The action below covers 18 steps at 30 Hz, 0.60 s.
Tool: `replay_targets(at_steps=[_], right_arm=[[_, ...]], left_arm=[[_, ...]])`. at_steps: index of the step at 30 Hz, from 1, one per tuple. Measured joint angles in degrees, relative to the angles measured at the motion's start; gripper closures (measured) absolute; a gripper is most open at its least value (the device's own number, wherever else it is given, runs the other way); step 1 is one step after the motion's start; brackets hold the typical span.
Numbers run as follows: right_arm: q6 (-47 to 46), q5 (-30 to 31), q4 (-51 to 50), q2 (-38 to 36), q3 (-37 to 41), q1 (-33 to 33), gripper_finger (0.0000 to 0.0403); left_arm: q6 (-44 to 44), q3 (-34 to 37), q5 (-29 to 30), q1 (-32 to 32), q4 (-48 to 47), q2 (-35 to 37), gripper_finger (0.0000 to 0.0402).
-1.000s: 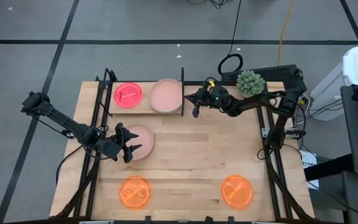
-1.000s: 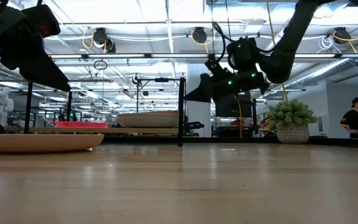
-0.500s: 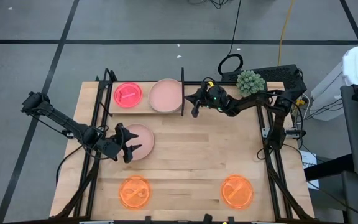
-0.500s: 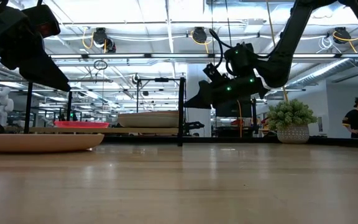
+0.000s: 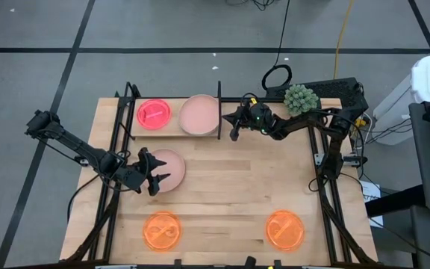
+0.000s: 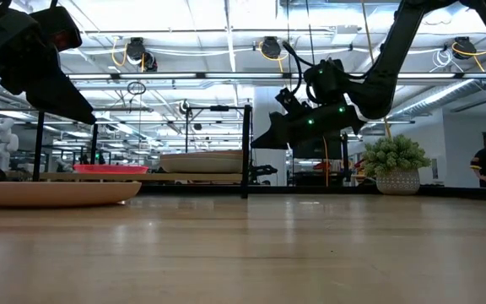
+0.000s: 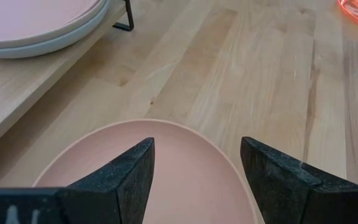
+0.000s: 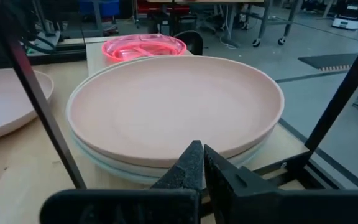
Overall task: Place and stack plates onto a shelf
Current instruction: Stack the left orange transparent plate on top of the pink transparent plate on the shelf
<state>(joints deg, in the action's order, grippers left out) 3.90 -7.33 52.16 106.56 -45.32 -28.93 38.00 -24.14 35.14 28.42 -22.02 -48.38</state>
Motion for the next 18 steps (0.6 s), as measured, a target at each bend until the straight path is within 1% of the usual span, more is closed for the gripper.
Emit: replay_targets(at_steps=[6, 9, 14, 18], right_arm=[[-0.22, 0.02, 5.15, 0.00, -0.23, 0.00, 0.0403], [-0.25, 0.02, 4.68, 0.48, -1.19, 0.00, 0.0403], [-1.61, -0.11, 4.26, 3.79, -2.73, -0.11, 0.0403], [-1.71, -0.10, 4.70, 4.17, -2.75, -0.31, 0.0403]], left_arm=[[-0.46, 0.00, 0.00, -0.01, 0.00, 0.00, 0.0158], [-0.49, 0.00, 0.05, 0.00, 0.00, 0.00, 0.0158], [-0.59, 0.00, 0.66, 0.00, 0.00, 0.00, 0.0158], [-0.41, 0.00, 0.72, 0.00, 0.02, 0.00, 0.0158]])
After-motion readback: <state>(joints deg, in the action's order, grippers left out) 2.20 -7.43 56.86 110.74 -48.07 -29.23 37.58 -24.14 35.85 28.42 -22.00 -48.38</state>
